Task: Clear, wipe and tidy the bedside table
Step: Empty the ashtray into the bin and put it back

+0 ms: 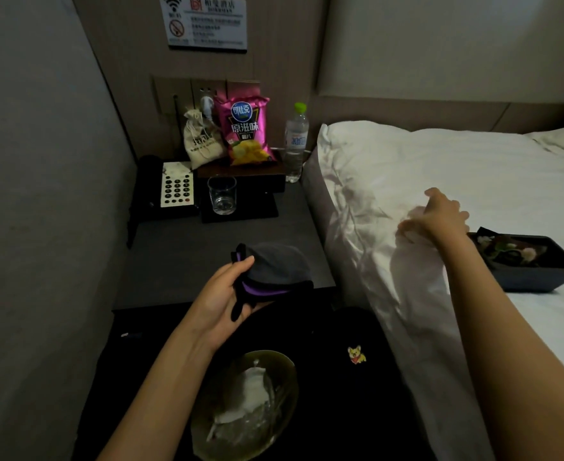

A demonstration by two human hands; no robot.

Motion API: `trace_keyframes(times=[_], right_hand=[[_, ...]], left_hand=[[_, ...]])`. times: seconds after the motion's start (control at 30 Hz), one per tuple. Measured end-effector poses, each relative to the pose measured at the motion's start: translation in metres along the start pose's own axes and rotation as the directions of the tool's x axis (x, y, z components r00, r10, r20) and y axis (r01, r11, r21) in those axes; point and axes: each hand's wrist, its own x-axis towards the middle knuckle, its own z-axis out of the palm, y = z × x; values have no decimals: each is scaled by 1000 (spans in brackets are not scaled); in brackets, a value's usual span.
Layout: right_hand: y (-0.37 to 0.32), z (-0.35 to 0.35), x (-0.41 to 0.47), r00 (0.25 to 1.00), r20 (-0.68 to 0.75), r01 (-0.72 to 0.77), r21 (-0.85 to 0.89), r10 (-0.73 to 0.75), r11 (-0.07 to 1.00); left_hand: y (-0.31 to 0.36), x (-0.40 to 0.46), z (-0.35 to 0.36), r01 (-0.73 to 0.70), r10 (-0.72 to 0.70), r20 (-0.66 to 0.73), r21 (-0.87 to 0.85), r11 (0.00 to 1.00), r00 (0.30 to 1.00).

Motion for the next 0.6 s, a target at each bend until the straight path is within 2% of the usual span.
trace_keyframes(times=[0.07,0.13,0.23,0.3,0.37,0.43,0.6], right_hand=[[-7,-6,-19,990,-89,114,24,-112,993],[-23,-12,-48,947,-148,298,65,-286,952],[-55,-9,-117,811,-134,584,243,-570,774],[-73,4,-169,725,-43,655,354,-688,668],[-84,21,-210,636,51,697,389,-770,602],[-89,36,-236,573,94,737,374,-814,563],[-93,62,-266,479,110,839,236,-871,491]], left_hand=[[0,-5,-1,-1,1,0,-16,1000,1000],[-1,-11,-2,-6,7,18,-34,999,1000],[-5,-20,-2,-17,21,70,-56,998,997],[-8,-27,-3,-30,33,95,-36,999,995],[-11,-38,-5,-54,55,81,-16,998,995],[-12,-53,-10,-92,92,37,-2,996,995],[-20,-90,-28,-240,245,-36,96,966,969]])
